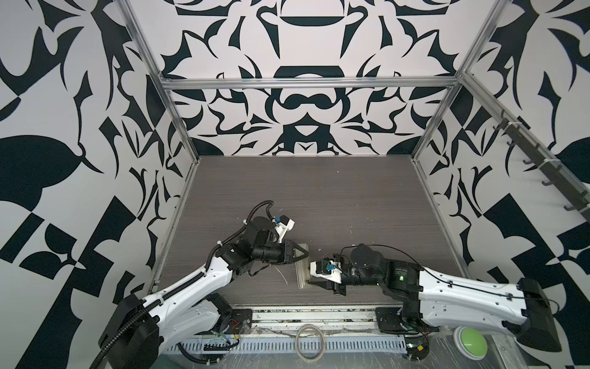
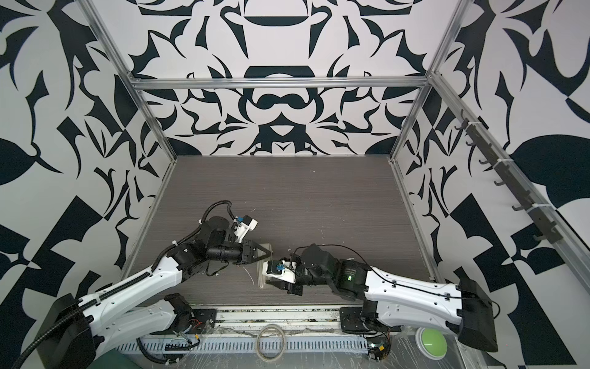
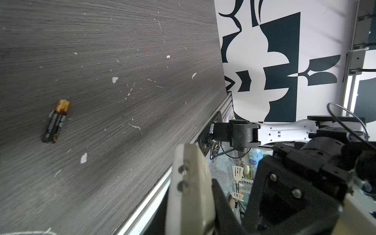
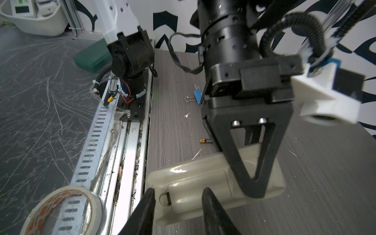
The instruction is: Load the batteries into the remote control
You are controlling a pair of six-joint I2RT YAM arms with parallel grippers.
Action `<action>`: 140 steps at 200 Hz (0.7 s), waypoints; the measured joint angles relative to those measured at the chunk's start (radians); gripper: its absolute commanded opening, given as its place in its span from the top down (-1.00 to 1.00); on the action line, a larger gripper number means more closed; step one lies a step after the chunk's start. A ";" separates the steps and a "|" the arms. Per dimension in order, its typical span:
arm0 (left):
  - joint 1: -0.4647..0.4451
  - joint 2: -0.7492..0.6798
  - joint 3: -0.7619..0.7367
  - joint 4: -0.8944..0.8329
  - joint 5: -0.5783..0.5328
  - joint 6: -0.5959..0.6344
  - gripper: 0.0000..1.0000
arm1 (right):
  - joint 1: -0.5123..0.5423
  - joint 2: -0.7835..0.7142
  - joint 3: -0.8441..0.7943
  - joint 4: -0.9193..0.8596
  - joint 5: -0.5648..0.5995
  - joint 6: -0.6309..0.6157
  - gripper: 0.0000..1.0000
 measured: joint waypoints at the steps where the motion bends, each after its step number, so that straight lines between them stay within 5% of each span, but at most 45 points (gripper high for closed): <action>1: 0.000 0.000 0.000 0.000 0.000 0.000 1.00 | 0.000 0.001 0.000 -0.001 0.000 -0.001 0.13; 140: 0.000 0.000 -0.022 0.041 0.060 -0.027 1.00 | 0.037 0.034 0.006 -0.030 0.050 -0.024 0.33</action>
